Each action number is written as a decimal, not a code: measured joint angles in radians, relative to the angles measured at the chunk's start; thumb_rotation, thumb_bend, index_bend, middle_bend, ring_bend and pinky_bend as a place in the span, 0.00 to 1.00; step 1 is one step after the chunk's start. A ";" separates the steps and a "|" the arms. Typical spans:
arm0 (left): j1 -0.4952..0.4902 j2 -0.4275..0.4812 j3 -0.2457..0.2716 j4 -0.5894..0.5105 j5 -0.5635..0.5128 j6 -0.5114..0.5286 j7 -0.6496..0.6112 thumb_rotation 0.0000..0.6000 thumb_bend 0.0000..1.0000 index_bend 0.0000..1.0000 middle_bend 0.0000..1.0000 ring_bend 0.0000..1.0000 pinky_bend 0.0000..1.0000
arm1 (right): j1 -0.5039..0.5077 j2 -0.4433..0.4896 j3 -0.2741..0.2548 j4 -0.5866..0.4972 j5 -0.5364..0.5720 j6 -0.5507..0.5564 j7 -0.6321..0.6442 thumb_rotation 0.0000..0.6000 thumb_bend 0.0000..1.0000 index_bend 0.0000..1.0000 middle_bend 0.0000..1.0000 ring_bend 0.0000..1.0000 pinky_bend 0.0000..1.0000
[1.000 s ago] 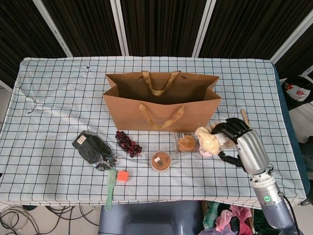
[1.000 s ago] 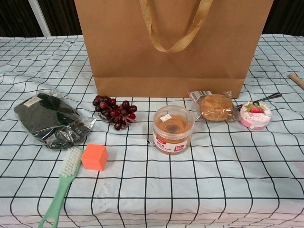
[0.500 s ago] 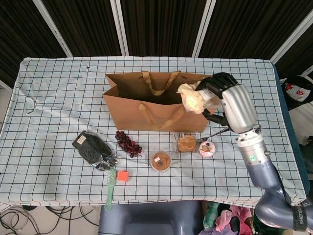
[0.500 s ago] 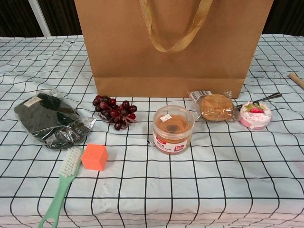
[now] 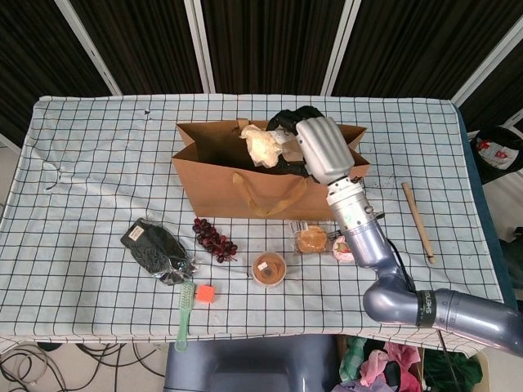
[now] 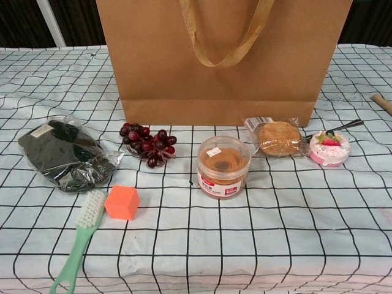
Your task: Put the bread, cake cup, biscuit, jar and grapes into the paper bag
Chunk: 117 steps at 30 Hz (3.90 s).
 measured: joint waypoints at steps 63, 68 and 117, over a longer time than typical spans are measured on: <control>0.002 -0.011 -0.003 -0.013 -0.012 0.012 0.035 1.00 0.10 0.02 0.08 0.00 0.06 | -0.467 0.008 -0.449 -0.058 -0.134 0.003 -0.146 1.00 0.17 0.09 0.06 0.14 0.21; -0.001 -0.011 -0.001 -0.016 -0.015 0.004 0.045 1.00 0.10 0.02 0.08 0.00 0.06 | -0.440 -0.059 -0.438 0.018 -0.082 -0.013 -0.187 1.00 0.17 0.09 0.06 0.14 0.21; -0.003 -0.013 -0.005 -0.026 -0.032 0.001 0.070 1.00 0.10 0.01 0.08 0.00 0.06 | -0.644 0.164 -0.334 -0.126 -0.340 0.395 0.216 1.00 0.45 0.39 0.38 0.40 0.26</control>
